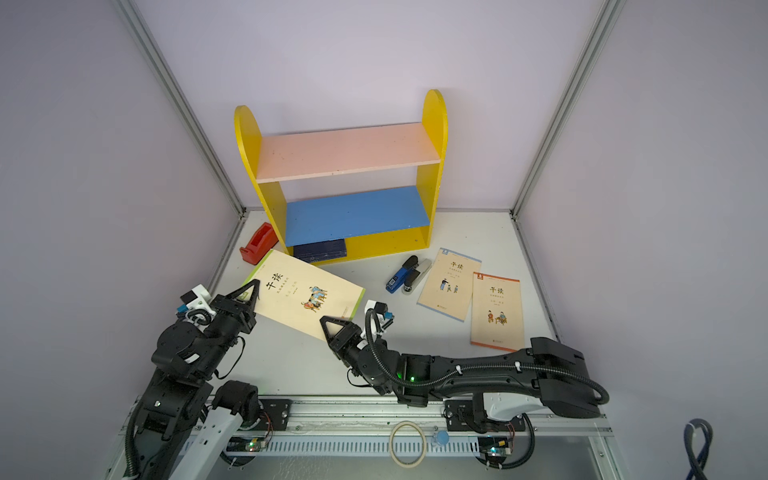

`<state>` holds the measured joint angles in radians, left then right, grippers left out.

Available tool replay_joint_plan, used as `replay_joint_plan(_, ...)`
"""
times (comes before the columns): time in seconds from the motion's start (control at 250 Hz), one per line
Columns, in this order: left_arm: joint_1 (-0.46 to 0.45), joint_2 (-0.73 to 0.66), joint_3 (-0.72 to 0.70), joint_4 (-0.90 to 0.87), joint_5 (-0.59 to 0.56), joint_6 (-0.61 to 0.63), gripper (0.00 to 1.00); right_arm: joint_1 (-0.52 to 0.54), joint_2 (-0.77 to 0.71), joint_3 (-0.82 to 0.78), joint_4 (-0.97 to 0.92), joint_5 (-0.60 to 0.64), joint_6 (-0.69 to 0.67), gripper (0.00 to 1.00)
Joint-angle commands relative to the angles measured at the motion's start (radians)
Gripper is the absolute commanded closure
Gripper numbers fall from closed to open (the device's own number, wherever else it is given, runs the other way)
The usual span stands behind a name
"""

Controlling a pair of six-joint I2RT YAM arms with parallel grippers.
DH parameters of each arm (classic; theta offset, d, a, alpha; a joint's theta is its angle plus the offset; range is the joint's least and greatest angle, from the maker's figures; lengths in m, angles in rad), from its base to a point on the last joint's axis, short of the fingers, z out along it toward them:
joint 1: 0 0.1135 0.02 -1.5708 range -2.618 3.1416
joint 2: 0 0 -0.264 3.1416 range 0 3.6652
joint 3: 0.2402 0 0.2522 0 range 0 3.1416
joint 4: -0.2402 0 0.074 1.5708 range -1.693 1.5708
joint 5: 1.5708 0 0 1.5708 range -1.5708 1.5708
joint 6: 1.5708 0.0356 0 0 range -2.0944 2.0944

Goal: Stacking books/files
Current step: Pass the book.

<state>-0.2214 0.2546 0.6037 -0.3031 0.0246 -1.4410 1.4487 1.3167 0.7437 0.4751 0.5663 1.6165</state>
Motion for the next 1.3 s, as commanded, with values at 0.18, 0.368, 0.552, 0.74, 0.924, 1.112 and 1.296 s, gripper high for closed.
replay_joint_plan(0.18, 0.001, 0.002, 0.002, 0.013, -0.011, -0.007, 1.00, 0.022, 0.048, 0.038, 0.057, 0.019, -0.020, 0.75)
replay_joint_plan(0.368, 0.001, -0.012, 0.003, -0.007, -0.019, -0.010, 1.00, 0.024, 0.062, 0.039, 0.084, 0.033, -0.032, 0.98)
replay_joint_plan(0.552, 0.001, -0.029, 0.002, -0.024, -0.030, -0.010, 1.00, 0.022, 0.057, 0.031, 0.089, 0.049, -0.040, 1.00)
replay_joint_plan(0.74, 0.001, -0.031, 0.002, -0.027, -0.029, -0.013, 1.00, 0.023, 0.060, 0.028, 0.100, 0.050, -0.055, 1.00)
replay_joint_plan(0.924, 0.001, -0.033, 0.009, -0.056, -0.037, -0.017, 0.92, 0.023, 0.059, 0.021, 0.111, 0.053, -0.064, 1.00)
replay_joint_plan(1.112, 0.001, -0.043, 0.016, -0.085, -0.050, -0.014, 0.70, 0.021, 0.052, 0.008, 0.126, 0.055, -0.100, 1.00)
replay_joint_plan(1.296, 0.001, -0.039, 0.030, -0.129, -0.064, 0.000, 0.38, 0.004, 0.009, -0.010, 0.157, 0.022, -0.245, 1.00)
